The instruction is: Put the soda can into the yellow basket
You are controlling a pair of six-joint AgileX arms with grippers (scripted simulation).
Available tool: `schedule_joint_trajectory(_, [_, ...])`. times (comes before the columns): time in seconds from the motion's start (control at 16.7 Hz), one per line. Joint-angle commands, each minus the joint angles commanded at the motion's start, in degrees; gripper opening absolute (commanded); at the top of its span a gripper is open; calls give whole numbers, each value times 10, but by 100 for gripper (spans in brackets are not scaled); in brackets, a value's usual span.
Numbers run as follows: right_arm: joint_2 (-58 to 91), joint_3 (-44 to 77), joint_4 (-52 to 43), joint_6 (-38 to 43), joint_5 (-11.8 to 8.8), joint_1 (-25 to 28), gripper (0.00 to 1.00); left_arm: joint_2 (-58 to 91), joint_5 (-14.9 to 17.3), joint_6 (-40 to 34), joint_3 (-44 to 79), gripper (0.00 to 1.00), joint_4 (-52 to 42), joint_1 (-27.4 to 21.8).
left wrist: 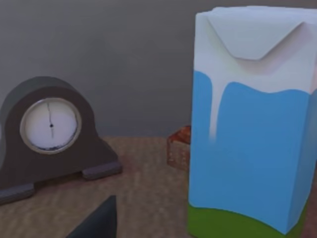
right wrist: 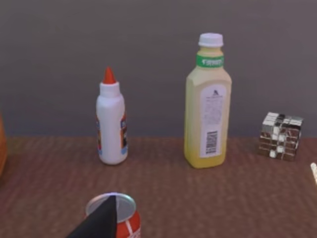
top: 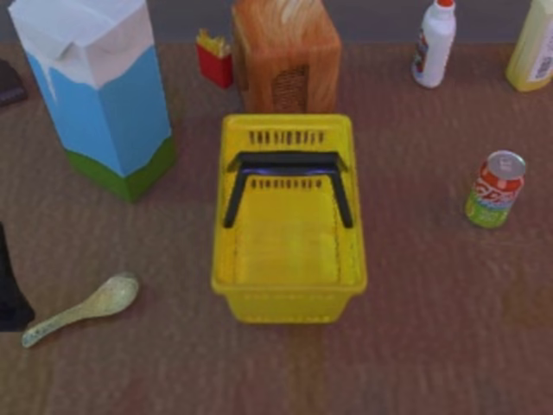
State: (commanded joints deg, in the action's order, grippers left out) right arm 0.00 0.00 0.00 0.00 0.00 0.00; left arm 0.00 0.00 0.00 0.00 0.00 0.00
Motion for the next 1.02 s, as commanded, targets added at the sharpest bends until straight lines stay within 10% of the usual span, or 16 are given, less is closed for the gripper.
schedule_joint_trajectory(0.48, [126,119,-80,-40,-3,15,100,0,0,0,0,100,0,0])
schedule_joint_trajectory(1.02, [655,545,-375,-176,0,51,100,0,0,0,0,100,0,0])
